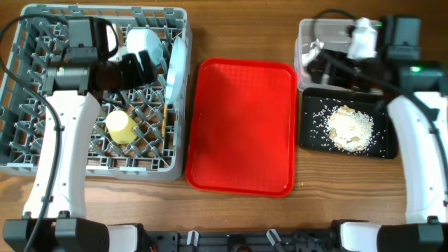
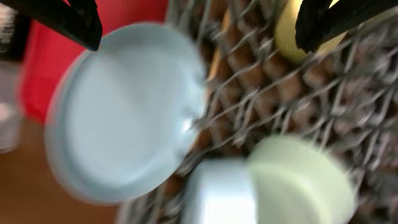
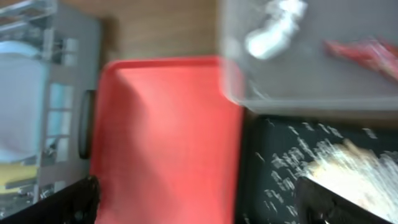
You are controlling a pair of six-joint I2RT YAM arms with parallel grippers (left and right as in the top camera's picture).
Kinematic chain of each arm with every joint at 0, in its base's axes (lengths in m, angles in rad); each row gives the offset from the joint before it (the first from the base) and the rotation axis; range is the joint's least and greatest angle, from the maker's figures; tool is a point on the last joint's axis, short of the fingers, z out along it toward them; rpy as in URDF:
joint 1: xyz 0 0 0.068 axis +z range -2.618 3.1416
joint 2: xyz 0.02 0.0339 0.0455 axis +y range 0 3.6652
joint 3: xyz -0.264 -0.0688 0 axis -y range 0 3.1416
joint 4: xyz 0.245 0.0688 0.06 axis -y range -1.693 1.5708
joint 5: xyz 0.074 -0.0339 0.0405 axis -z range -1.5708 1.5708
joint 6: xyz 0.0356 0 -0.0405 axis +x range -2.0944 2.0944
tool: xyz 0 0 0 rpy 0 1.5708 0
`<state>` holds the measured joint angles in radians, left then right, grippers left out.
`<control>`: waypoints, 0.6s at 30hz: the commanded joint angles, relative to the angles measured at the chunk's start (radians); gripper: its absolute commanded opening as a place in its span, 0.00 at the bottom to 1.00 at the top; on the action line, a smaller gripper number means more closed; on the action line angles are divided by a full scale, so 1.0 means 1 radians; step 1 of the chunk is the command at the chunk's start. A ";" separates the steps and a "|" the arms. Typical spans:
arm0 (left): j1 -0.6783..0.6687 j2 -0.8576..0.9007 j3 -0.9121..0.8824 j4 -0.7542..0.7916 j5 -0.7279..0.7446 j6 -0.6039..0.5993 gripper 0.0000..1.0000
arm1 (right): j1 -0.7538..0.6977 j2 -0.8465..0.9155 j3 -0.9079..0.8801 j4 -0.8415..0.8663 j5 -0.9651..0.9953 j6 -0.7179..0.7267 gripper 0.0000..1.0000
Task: Sort waste into correct bins and load items into the dishwasher rack
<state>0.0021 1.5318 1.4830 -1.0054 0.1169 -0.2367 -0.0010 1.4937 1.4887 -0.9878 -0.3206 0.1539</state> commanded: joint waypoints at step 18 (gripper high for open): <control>0.002 -0.272 -0.158 -0.140 -0.058 0.078 1.00 | 0.073 -0.207 -0.137 -0.129 0.205 0.064 1.00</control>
<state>0.0021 1.4410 1.4147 -1.2114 0.0402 -0.2146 0.0734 1.4227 1.4265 -1.1507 -0.1753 0.2111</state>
